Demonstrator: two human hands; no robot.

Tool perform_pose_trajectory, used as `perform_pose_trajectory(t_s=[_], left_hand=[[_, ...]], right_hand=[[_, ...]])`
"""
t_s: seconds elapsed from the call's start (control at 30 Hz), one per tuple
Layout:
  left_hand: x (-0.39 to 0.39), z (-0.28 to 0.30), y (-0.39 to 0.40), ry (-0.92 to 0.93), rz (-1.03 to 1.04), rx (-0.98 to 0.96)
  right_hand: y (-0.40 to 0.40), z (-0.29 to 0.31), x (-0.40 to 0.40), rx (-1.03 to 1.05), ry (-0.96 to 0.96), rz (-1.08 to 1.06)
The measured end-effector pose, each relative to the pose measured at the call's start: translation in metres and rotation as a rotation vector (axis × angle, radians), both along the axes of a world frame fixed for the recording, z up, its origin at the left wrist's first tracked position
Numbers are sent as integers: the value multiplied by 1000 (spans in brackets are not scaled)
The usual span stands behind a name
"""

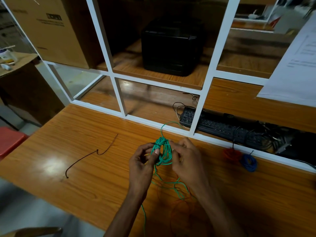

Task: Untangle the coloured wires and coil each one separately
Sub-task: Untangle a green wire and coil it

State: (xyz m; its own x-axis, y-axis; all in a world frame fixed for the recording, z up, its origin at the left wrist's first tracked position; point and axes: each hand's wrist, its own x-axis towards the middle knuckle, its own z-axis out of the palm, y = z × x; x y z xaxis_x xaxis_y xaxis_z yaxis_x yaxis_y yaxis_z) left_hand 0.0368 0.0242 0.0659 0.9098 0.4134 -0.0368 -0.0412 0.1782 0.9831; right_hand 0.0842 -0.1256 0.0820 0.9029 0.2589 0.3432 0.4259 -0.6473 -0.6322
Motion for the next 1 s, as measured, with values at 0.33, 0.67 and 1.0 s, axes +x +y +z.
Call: perform_pose_trajectory(t_s=[0.33,0.67,1.0], left_hand=[[-3,-3,-1,29,-4,13],[-5,-7,2,-9,-112,18],[-3,-13,-3,127,-207,-197]], right_hand=[[7,9,-2,110,119,58],[-5,4,24,563,675,-113],[5,-20,10,768,924,75]])
